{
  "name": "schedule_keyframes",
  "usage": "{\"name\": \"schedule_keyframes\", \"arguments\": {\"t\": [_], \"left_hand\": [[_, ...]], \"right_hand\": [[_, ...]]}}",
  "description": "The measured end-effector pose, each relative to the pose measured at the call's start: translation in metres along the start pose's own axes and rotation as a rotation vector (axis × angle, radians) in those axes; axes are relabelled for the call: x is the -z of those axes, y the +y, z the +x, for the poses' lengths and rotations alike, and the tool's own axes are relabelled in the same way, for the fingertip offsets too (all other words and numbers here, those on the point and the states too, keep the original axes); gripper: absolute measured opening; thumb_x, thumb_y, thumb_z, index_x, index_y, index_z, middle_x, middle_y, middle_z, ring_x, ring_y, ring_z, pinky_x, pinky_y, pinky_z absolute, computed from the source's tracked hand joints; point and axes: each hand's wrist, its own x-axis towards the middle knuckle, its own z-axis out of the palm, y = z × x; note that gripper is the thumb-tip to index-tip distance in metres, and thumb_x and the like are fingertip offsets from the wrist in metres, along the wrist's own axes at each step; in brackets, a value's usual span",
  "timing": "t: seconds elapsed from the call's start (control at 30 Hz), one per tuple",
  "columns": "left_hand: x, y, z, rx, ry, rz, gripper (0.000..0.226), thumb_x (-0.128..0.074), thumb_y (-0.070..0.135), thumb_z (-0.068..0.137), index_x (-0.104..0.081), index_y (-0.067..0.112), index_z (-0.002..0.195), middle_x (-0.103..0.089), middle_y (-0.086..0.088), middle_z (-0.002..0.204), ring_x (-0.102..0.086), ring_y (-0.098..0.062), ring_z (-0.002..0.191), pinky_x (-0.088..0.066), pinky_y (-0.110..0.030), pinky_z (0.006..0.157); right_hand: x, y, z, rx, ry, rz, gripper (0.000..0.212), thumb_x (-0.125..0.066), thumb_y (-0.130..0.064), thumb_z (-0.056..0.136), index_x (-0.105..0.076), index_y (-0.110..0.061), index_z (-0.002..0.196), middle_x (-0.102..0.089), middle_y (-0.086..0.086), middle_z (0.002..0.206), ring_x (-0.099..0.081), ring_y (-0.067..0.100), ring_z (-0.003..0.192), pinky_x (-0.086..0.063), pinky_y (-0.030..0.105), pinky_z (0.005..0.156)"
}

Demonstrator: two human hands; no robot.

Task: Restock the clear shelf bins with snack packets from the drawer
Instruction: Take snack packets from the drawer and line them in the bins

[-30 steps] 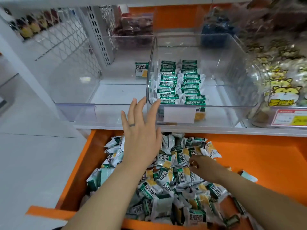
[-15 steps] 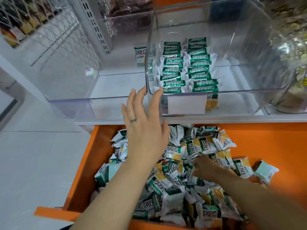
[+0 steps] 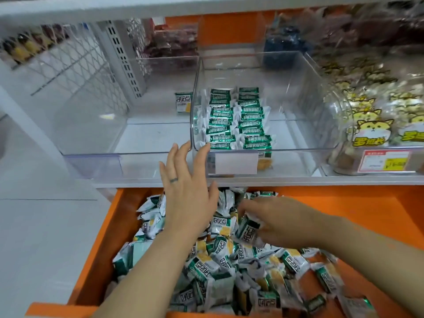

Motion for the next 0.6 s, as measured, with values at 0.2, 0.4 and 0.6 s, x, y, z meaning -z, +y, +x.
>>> {"name": "schedule_keyframes", "arguments": {"t": [0.2, 0.4, 0.6], "left_hand": [[0.002, 0.000, -0.001, 0.007, -0.025, 0.011, 0.075, -0.072, 0.020, 0.075, -0.033, 0.020, 0.139, -0.033, -0.017, 0.142, -0.016, -0.035, 0.138, -0.029, -0.063, 0.106], [0.005, 0.001, -0.001, 0.007, -0.020, 0.029, 0.071, -0.072, 0.022, 0.076, -0.037, 0.019, 0.138, -0.037, -0.018, 0.141, -0.018, -0.034, 0.137, -0.032, -0.064, 0.104], [0.005, 0.000, 0.000, 0.003, -0.023, 0.014, 0.073, -0.073, 0.020, 0.074, -0.037, 0.019, 0.138, -0.037, -0.018, 0.140, -0.020, -0.035, 0.137, -0.032, -0.064, 0.103]], "right_hand": [[0.089, -0.016, -0.051, -0.033, 0.492, 0.269, 0.022, -0.059, -0.037, 0.080, -0.040, -0.039, 0.090, -0.058, -0.016, 0.090, -0.057, 0.000, 0.078, -0.053, 0.024, 0.061], [0.107, 0.015, -0.024, -0.142, 0.829, 0.130, 0.030, -0.070, -0.018, 0.082, -0.047, -0.032, 0.095, -0.044, -0.010, 0.078, -0.043, 0.011, 0.074, -0.043, 0.034, 0.065], [0.096, 0.028, 0.004, -0.165, 0.493, 0.188, 0.018, -0.061, -0.010, 0.085, -0.059, -0.024, 0.095, -0.058, 0.009, 0.085, -0.056, 0.027, 0.076, -0.046, 0.036, 0.069]]}}
